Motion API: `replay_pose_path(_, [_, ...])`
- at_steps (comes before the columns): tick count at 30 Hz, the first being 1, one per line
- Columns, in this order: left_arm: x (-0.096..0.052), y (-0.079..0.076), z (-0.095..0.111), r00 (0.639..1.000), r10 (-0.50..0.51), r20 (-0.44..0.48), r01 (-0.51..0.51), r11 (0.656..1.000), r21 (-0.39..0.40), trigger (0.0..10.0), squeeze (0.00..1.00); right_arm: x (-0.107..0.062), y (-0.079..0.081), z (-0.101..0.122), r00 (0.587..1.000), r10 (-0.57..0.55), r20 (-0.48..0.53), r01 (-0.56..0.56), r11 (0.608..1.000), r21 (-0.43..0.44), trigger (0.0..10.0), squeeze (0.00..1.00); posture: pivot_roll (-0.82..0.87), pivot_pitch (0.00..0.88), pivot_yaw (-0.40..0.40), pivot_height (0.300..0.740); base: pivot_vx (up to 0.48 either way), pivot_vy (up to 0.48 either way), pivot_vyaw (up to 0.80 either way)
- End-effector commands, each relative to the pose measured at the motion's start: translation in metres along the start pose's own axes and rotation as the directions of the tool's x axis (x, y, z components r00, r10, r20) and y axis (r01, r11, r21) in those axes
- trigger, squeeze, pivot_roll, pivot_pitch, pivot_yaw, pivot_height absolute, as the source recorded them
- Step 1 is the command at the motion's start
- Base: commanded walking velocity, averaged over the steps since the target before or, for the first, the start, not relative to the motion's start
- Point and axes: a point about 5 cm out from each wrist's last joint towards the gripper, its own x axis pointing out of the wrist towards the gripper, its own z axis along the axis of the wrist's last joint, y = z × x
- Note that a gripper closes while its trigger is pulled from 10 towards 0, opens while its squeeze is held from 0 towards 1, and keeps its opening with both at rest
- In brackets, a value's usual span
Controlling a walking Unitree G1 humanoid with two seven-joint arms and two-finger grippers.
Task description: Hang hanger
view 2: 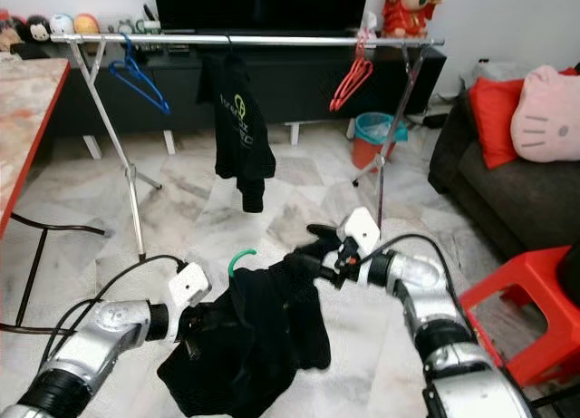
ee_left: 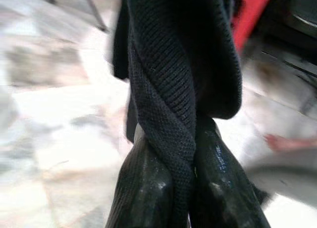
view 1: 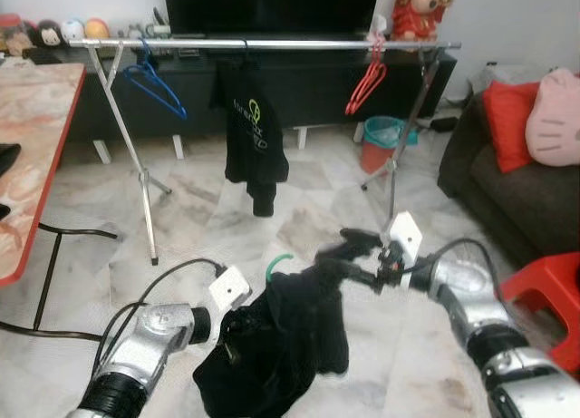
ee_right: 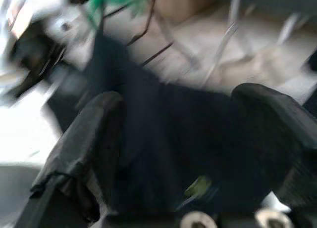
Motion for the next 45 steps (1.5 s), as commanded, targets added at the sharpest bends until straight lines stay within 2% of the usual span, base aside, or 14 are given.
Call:
replay_pose_path(1, [-0.002,0.008,0.017,0.995,0.048,0.087,-0.049,0.999,0.012,10.0,0.00,-0.002,0.002,-0.005,1.000,0.002,-0.028,-0.003,1.000,-0.015,10.0,0.00,0.04,0.000,-0.087,0.740,0.000,0.000,0.00])
replay_pose_path(5, [-0.004,0.012,0.020,0.987,0.104,0.119,-0.106,0.994,0.011,10.0,0.00,-0.004,-0.001,-0.008,0.997,-0.072,-0.019,0.072,0.997,0.001,10.0,0.00,0.04,0.000,-0.084,0.740,0.000,0.000,0.00])
replay_pose_path(7, [-0.006,0.023,0.020,0.951,0.262,0.166,-0.260,0.965,-0.034,10.0,0.00,-0.010,-0.020,-0.007,0.916,-0.401,0.010,0.400,0.916,0.017,10.0,0.00,0.04,0.000,-0.079,0.740,0.000,0.000,0.00])
replay_pose_path(11, [-0.005,0.025,0.011,0.906,0.390,0.163,-0.380,0.921,-0.091,10.0,0.00,-0.015,-0.025,-0.021,0.773,-0.634,-0.020,0.633,0.770,0.078,10.0,0.00,0.05,0.000,-0.077,0.740,0.000,0.000,0.00])
replay_pose_path(12, [-0.005,0.025,0.011,0.906,0.390,0.163,-0.380,0.921,-0.091,10.0,0.00,-0.015,-0.025,-0.021,0.773,-0.634,-0.020,0.633,0.770,0.078,10.0,0.00,0.05,0.000,-0.077,0.740,0.000,0.000,0.00])
replay_pose_path(13, [-0.005,0.028,0.000,0.858,0.499,0.123,-0.481,0.864,-0.150,10.0,0.00,-0.017,-0.020,-0.038,0.681,-0.729,-0.076,0.729,0.664,0.167,10.0,0.00,0.06,0.000,-0.075,0.740,0.000,0.000,0.00])
replay_pose_path(14, [-0.005,0.028,0.000,0.858,0.499,0.123,-0.481,0.864,-0.150,10.0,0.00,-0.017,-0.020,-0.038,0.681,-0.729,-0.076,0.729,0.664,0.167,10.0,0.00,0.06,0.000,-0.075,0.740,0.000,0.000,0.00])
replay_pose_path(15, [-0.006,0.029,-0.009,0.824,0.559,0.090,-0.536,0.822,-0.193,10.0,0.00,-0.018,-0.015,-0.050,0.623,-0.775,-0.111,0.774,0.588,0.235,10.0,0.00,0.05,0.000,-0.071,0.740,0.000,0.000,0.00])
replay_pose_path(18, [-0.008,0.030,-0.022,0.772,0.635,0.034,-0.608,0.752,-0.256,10.0,0.00,-0.019,-0.004,-0.070,0.547,-0.819,-0.174,0.820,0.483,0.307,10.0,0.00,0.05,0.000,-0.062,0.740,0.000,0.000,0.00])
replay_pose_path(24, [-0.008,0.028,-0.033,0.719,0.695,-0.002,-0.667,0.688,-0.285,10.0,0.00,-0.022,0.014,-0.098,0.459,-0.837,-0.298,0.868,0.351,0.352,10.0,0.00,0.05,0.000,-0.050,0.740,0.000,0.000,0.00])
replay_pose_path(26, [-0.012,0.031,-0.041,0.664,0.747,-0.040,-0.714,0.618,-0.329,10.0,0.00,-0.026,0.023,-0.109,0.427,-0.834,-0.349,0.885,0.305,0.353,10.0,0.00,0.05,0.000,-0.047,0.740,0.000,0.000,0.00])
replay_pose_path(31, [-0.019,0.029,-0.062,0.643,0.756,-0.119,-0.753,0.597,-0.275,10.0,0.00,-0.030,0.043,-0.132,0.427,-0.792,-0.436,0.896,0.307,0.320,10.0,0.00,0.02,0.000,-0.037,0.740,0.000,0.000,0.00])
replay_pose_path(33, [-0.017,0.028,-0.063,0.644,0.754,-0.130,-0.755,0.599,-0.266,10.0,0.00,-0.039,0.048,-0.139,0.409,-0.790,-0.457,0.902,0.274,0.335,10.0,0.00,0.02,0.000,-0.038,0.740,0.000,0.000,0.00])
replay_pose_path(45, [-0.011,0.029,-0.060,0.640,0.757,-0.131,-0.757,0.592,-0.276,10.0,0.00,-0.058,0.054,-0.151,0.400,-0.760,-0.512,0.913,0.286,0.290,10.0,0.00,0.00,0.000,-0.035,0.740,0.000,-0.309,0.00])
